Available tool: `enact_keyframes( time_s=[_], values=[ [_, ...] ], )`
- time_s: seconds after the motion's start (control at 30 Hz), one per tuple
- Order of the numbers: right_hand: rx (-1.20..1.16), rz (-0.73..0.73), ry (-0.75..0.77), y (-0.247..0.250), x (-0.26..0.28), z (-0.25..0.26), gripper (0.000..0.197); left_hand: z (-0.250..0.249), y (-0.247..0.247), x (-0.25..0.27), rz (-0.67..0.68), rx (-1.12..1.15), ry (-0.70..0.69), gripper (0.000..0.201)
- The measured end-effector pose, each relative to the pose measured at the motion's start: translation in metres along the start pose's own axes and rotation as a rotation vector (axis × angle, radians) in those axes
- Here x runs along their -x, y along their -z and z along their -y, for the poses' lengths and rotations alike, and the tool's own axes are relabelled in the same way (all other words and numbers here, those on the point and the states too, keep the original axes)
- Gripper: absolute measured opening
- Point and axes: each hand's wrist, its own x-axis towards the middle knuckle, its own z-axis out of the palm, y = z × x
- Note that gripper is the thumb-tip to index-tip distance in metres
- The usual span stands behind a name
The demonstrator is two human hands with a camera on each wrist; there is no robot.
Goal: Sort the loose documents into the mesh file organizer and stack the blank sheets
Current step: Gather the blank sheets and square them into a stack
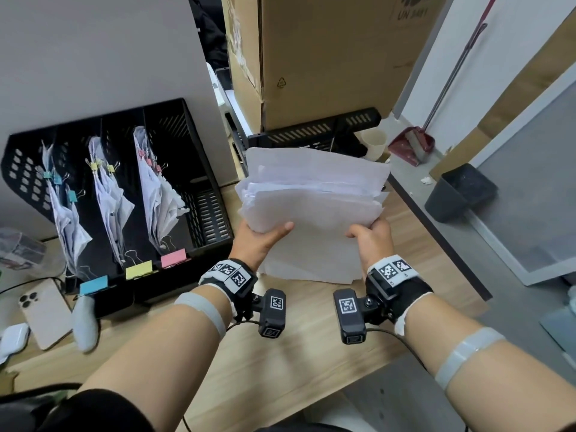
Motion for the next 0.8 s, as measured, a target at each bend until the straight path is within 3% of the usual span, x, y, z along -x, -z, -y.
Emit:
enact_keyframes(
  time_s=[0.23, 0.3, 0.43, 0.53, 0.8],
  values=[
    [-0.119, -0.002, 0.143, -0.005, -0.002, 0.023, 0.039, -0.022, -0.006, -0.009, -0.094, 0.064, -0.084, 0.038],
    [-0.101, -0.020, 0.129, -0.001, 0.002, 0.015, 0.045, -0.016, -0.001, -0.008, -0.078, 0.046, -0.060, 0.046],
    [-0.043, -0.009, 0.079, 0.003, 0.008, 0.005, 0.058, -0.006, 0.007, -0.003, -0.034, 0.012, -0.007, 0.081],
    [-0.035, 0.002, 0.099, 0.003, 0.008, 0.012, 0.057, -0.013, -0.001, -0.005, 0.021, -0.015, -0.022, 0.076],
    [-0.041, 0.010, 0.105, 0.008, 0.004, 0.019, 0.063, -0.021, -0.003, -0.014, 0.020, 0.009, -0.043, 0.089]
  ],
)
